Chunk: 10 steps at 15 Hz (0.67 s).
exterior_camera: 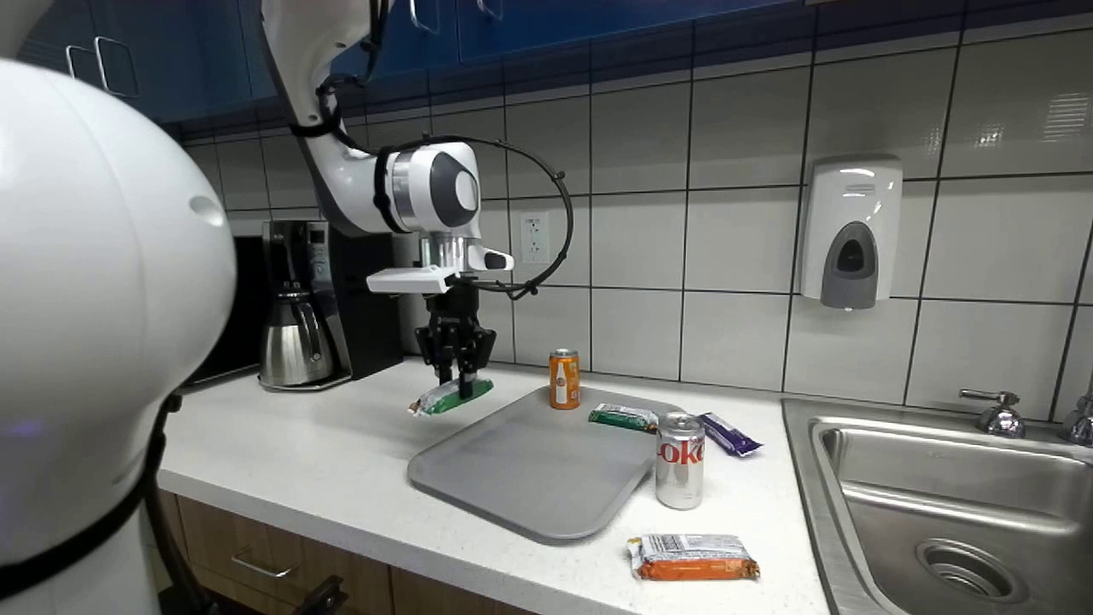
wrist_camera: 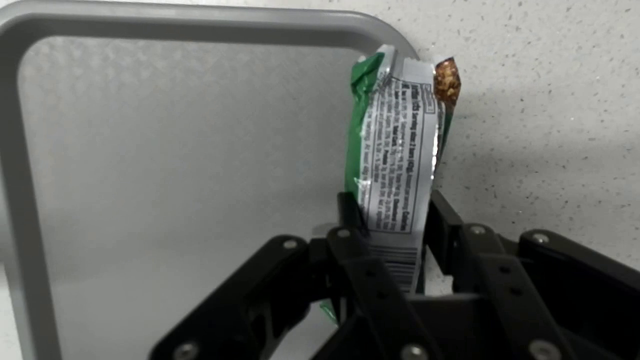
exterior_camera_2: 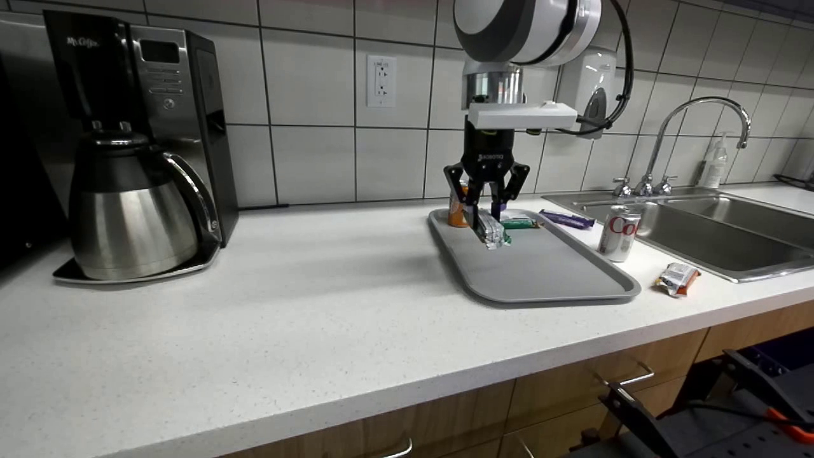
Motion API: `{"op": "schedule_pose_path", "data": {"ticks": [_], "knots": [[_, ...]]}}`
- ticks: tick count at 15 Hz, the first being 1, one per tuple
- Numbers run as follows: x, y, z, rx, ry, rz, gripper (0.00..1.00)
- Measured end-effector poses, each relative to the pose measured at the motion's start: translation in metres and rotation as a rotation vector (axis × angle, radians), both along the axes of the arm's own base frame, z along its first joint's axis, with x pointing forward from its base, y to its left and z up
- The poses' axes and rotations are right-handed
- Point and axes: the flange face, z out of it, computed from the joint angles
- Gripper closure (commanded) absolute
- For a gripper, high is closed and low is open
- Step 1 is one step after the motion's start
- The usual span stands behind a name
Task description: Put the packets on the grey tray.
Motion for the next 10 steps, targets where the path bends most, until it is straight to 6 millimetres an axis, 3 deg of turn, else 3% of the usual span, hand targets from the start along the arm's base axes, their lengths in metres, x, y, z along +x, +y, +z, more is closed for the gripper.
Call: {"op": "schedule_pose_path", "data": {"ticks": [10], "knots": [[-0.012,-0.038,-0.036,-0.057,0.031,-0.011,0.88]]}}
